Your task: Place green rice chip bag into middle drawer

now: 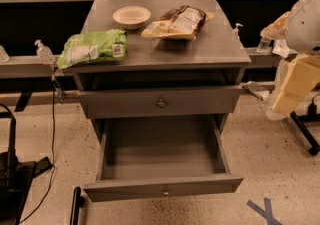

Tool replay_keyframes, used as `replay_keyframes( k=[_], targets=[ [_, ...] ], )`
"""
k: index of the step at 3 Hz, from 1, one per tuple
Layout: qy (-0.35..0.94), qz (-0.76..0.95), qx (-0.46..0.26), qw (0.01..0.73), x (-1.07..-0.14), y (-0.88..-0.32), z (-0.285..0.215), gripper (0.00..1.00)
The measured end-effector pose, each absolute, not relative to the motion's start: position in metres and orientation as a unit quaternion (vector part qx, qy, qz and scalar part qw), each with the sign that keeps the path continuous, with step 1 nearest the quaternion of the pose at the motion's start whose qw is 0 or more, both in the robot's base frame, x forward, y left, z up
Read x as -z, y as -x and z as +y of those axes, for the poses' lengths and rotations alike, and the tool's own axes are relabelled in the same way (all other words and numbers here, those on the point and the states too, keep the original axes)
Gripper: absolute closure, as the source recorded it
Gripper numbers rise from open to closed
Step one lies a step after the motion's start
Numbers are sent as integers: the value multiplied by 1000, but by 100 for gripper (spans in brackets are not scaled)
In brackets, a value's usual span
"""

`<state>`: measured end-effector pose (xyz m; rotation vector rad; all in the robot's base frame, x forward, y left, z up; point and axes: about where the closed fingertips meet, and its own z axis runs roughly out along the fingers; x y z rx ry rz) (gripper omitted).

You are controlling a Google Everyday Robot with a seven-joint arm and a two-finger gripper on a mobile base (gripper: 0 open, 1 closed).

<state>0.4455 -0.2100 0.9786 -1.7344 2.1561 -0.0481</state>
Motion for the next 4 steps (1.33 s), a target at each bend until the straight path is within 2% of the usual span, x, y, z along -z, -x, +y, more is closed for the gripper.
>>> replay_keyframes(
  k=[1, 2, 4],
  targets=[
    [643, 737, -9, 208, -974, -485, -178, 0],
    [704, 666, -23, 247, -1000, -565, -70, 0],
    [710, 655, -23, 258, -1009, -563, -55, 0]
  ],
)
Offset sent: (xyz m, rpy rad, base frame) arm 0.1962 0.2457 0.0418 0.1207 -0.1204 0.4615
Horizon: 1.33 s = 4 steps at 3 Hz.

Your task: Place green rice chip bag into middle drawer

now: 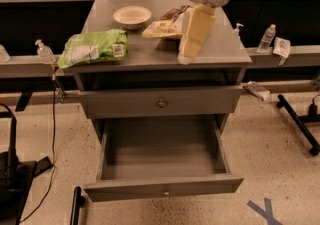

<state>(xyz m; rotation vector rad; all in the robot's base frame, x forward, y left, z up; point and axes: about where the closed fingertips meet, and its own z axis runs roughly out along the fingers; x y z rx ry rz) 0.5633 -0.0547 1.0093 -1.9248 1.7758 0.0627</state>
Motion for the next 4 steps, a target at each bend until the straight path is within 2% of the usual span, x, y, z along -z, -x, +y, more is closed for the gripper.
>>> replay_keyframes(
  k=[2, 3, 4],
  targets=[
    [733, 636, -31, 241, -978, -616, -8, 0],
    [757, 619, 15, 210, -946, -670, 61, 0],
    [771, 608, 46, 184, -925, -696, 103, 0]
  ],
)
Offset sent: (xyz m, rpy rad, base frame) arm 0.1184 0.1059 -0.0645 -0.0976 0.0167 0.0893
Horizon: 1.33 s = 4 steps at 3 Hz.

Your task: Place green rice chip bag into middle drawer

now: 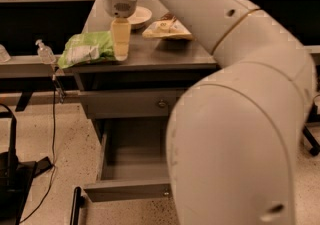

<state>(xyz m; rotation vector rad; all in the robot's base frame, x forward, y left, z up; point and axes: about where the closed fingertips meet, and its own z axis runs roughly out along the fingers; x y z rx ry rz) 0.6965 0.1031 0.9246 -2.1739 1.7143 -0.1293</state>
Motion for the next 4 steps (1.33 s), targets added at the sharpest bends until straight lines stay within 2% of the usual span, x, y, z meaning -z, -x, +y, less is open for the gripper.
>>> replay_keyframes(
  k=[2, 3, 4],
  targets=[
    [776, 589, 126, 186, -871, -743, 135, 2],
    [774, 589, 129, 194, -850, -756, 141, 6],
    [777, 586, 124, 194, -840, -756, 149, 19]
  ],
)
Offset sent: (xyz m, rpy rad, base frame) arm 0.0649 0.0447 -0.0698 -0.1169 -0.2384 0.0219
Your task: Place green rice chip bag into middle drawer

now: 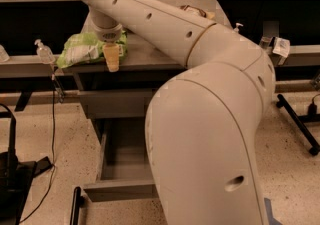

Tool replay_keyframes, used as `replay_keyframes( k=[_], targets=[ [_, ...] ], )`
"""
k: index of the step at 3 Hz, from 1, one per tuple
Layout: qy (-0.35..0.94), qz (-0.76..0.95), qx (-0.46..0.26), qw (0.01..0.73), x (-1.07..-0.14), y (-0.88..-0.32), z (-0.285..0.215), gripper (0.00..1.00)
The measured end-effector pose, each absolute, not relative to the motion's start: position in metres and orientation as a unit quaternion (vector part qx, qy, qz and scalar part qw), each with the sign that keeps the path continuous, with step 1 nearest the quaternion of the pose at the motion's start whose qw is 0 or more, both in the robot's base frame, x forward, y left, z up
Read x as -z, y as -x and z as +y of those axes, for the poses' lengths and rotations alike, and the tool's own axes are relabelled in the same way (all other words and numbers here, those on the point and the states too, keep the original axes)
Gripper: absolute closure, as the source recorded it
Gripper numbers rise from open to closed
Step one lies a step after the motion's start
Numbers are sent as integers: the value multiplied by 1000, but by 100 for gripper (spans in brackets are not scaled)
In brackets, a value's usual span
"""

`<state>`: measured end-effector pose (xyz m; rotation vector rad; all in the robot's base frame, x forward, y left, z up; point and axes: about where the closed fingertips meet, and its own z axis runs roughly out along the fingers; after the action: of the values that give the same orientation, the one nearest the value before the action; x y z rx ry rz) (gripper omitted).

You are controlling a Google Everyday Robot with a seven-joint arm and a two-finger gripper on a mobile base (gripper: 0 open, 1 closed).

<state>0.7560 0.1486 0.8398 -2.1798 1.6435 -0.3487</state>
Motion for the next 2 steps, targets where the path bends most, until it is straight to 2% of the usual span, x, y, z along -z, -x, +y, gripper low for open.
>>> replay_keyframes(
  k=[1, 2],
  targets=[
    [772, 590, 84, 221, -849, -747, 154, 43],
    [770, 585, 12, 255, -872, -717, 161, 74]
  ],
)
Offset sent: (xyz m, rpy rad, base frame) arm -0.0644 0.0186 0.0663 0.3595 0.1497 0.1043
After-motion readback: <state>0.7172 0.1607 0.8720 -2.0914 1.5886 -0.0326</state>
